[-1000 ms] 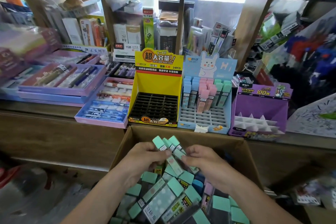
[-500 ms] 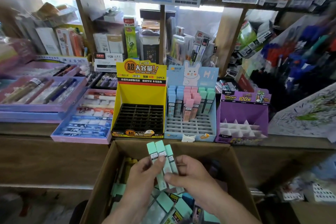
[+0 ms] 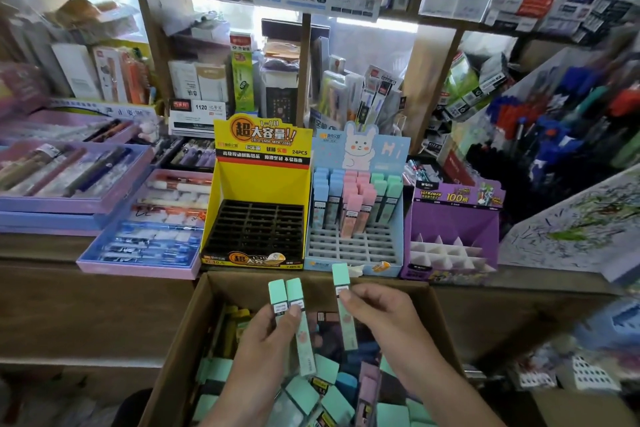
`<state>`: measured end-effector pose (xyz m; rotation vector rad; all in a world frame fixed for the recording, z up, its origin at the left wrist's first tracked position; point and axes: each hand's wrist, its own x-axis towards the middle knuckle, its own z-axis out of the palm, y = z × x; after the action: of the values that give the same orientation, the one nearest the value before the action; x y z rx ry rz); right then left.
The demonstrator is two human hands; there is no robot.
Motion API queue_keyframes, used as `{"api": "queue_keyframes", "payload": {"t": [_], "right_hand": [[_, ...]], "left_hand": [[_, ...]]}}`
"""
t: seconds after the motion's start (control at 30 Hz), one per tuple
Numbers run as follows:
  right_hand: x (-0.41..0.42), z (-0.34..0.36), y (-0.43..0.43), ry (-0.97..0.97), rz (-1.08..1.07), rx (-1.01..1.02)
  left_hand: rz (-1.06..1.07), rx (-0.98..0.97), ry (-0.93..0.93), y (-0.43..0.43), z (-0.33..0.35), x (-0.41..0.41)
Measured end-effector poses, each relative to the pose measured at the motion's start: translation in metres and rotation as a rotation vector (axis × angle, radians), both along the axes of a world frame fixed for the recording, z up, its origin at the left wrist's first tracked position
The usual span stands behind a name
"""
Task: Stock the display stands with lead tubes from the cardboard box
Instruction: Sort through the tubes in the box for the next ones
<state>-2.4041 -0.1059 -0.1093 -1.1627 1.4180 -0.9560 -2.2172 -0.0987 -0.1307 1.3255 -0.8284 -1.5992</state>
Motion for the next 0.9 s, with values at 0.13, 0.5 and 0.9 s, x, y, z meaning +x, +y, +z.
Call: {"api": "queue_keyframes", "payload": {"t": [0.13, 0.5, 0.9], "right_hand": [[-0.013, 0.011, -0.008, 0.046, 0.019, -0.149], [-0.055, 0.075, -0.053, 0.514, 0.063, -0.446], [-0.076, 0.118, -0.108, 0.812, -0.017, -0.502]], "left_hand": [[-0.018, -0.020, -0.023, 0.002, 0.001, 0.000], [-0.040, 0.006, -0.034, 0.003, 0.005, 0.003], [-0.025, 0.004, 0.014, 0.005, 0.016, 0.002]]}}
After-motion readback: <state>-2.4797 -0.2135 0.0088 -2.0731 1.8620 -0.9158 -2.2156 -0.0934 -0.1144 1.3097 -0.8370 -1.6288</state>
